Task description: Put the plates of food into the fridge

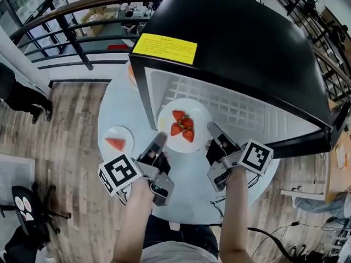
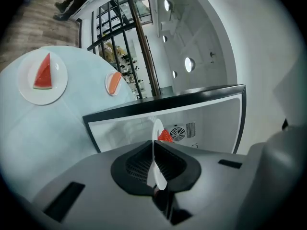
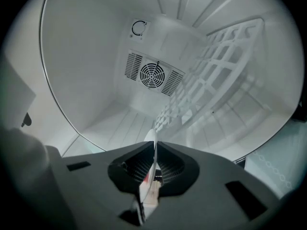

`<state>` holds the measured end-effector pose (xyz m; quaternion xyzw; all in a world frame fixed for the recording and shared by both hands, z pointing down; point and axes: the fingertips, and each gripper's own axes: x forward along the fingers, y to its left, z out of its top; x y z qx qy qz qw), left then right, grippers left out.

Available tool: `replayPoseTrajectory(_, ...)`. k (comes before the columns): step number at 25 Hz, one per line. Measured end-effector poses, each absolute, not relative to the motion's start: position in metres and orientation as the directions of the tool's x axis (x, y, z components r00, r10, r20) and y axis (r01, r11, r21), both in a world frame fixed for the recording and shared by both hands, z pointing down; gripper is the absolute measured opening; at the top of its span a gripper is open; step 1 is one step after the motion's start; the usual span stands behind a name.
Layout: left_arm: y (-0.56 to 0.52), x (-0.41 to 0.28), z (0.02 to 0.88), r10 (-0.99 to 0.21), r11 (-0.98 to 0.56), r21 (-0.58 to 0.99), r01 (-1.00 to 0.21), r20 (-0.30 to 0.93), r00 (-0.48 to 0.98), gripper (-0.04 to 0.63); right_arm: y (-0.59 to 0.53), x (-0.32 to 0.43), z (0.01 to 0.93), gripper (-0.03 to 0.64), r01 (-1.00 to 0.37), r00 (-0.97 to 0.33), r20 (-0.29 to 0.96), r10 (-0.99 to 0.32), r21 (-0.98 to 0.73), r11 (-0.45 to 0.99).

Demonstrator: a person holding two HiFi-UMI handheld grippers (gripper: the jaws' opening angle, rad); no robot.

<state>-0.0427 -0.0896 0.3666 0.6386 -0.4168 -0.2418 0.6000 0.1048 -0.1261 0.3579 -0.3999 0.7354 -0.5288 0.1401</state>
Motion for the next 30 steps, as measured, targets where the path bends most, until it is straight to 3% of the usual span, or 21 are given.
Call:
replayPoseTrajectory(12, -0.110, -0.045, 0.374, -0.829, 0.096, 0.971, -0.220, 0.200, 0.522, 0.020, -0.145, 0.101, 0.364, 0.029, -0.528, -0.577, 0.294, -0.762, -0.846, 0.073)
replayPoseTrajectory(23, -0.118, -0.041, 0.370, -0.844, 0.095, 0.976, -0.194, 0.182, 0.505, 0.017, -0.149, 0.111, 0.362, 0.054, -0.802, -0.384, 0.415, -0.824, -0.592, 0.076)
replayPoseTrajectory(30, -0.126, -0.039, 0.369, -0.850, 0.094, 0.978, -0.184, 0.175, 0.498, 0.017, -0.125, 0.131, 0.353, 0.075, -0.855, -0.291, 0.357, -0.888, -0.513, 0.074)
